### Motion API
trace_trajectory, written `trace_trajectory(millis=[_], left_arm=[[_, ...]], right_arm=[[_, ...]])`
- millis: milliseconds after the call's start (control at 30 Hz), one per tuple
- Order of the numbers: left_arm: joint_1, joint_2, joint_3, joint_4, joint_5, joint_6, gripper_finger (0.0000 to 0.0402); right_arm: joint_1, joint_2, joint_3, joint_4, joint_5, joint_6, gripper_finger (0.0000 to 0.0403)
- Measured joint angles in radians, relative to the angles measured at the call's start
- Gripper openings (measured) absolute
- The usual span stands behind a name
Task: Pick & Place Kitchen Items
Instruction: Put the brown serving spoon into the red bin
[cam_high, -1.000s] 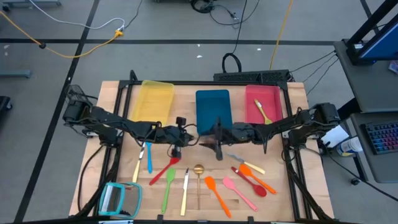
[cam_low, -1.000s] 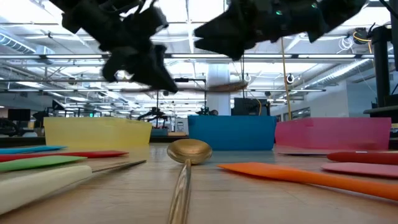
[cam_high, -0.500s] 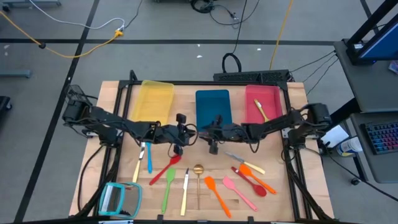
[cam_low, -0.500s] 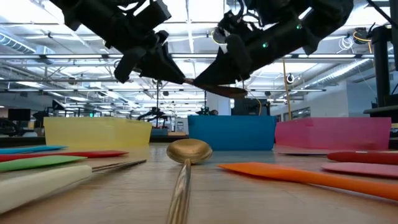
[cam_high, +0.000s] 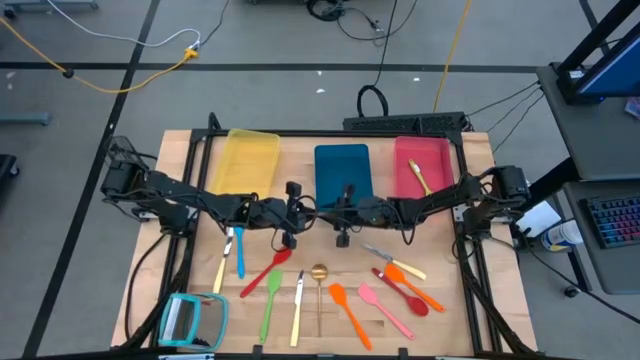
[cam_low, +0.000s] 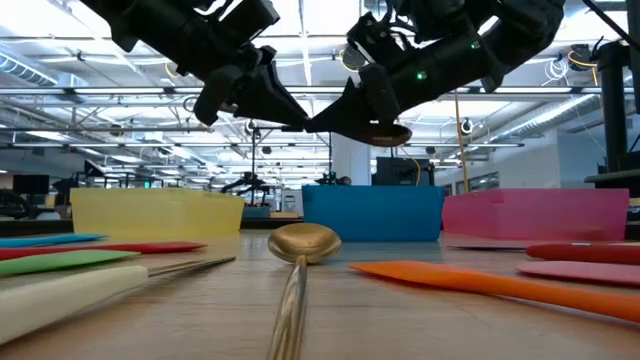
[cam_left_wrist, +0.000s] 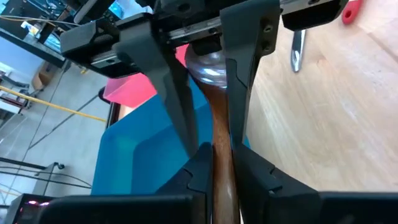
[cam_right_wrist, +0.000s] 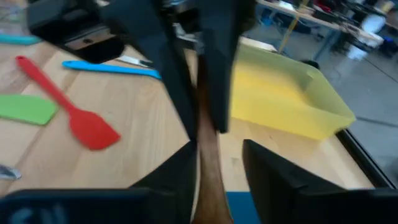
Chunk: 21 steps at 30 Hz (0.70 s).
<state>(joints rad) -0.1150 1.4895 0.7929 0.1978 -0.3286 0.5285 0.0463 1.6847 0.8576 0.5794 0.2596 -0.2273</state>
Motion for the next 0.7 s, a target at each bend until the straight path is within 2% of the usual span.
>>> trace_trajectory(millis=[167, 367, 500, 700], left_arm=[[0.006, 0.000, 0.002, 0.008, 0.008, -0.002, 0.0063], [0.007, 0.001, 0.000, 0.033, 0.059, -0.017, 0.0055], [0.006, 0.000, 0.000, 0.033, 0.047, -0.034, 0.0055], [-0.002, -0.002, 0.001, 0.030, 0.043, -0.051, 0.0067]], right_arm=[[0.000, 0.000, 0.000, -0.004, -0.022, -0.040, 0.0045], [0.003, -0.001, 0.000, -0.015, -0.005, -0.047, 0.0044], [0.003, -0.003, -0.001, -0.033, -0.002, 0.001, 0.0044], [-0.003, -0.023, -0.003, -0.159, 0.100, 0.130, 0.0043]])
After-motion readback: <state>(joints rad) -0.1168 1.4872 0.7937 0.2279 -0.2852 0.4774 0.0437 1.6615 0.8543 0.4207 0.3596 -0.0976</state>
